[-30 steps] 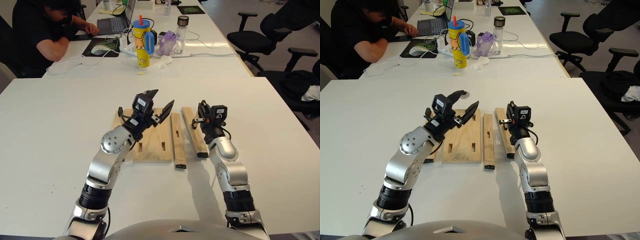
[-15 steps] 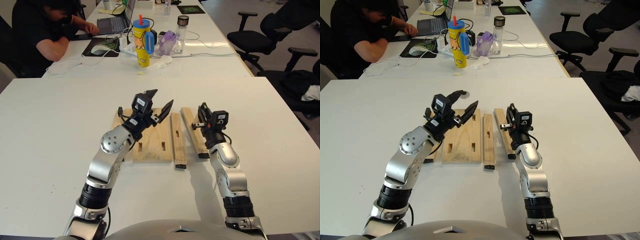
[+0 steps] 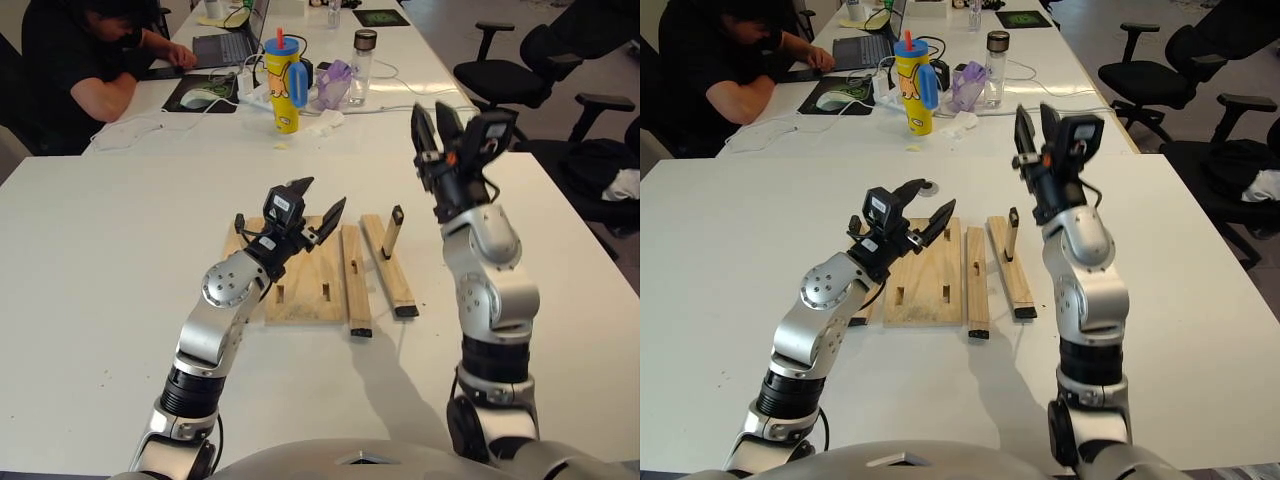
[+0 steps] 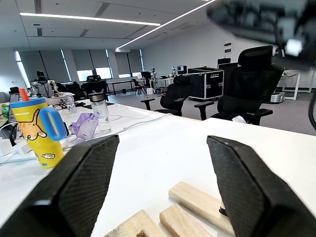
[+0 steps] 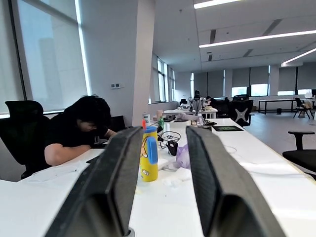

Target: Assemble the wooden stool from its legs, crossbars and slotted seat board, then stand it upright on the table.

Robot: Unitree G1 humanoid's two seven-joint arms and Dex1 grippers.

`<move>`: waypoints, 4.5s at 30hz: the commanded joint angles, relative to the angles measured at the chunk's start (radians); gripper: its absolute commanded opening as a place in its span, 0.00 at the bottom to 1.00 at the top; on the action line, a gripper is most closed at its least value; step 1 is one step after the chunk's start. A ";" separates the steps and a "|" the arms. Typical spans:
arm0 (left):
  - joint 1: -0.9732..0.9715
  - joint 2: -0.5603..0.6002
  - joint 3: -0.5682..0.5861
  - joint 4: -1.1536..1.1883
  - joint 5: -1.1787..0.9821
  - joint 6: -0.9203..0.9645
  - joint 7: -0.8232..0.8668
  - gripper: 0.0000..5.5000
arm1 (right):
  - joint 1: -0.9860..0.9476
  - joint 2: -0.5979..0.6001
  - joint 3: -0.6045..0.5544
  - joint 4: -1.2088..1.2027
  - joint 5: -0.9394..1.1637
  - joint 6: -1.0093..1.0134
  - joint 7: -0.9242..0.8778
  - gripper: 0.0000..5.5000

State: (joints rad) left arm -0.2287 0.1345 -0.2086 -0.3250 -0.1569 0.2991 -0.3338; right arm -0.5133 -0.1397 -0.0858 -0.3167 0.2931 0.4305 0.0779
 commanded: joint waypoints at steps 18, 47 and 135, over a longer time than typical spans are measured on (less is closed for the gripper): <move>-0.025 -0.018 0.017 0.048 0.002 -0.019 0.005 0.60 | 0.150 0.013 0.083 0.430 -0.112 0.175 0.005 0.29; 0.132 0.060 0.194 -0.312 0.196 -0.138 0.151 0.60 | 0.020 0.021 0.018 0.238 -0.153 -0.109 -0.007 0.29; -0.301 0.206 0.511 0.094 -1.391 0.706 -0.017 0.07 | 0.111 -0.290 -0.325 0.208 1.274 0.680 0.550 0.83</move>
State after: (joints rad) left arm -0.5341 0.3240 0.3138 -0.2209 -1.5316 1.0136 -0.3571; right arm -0.4118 -0.4275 -0.4233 -0.0886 1.5465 1.1156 0.6398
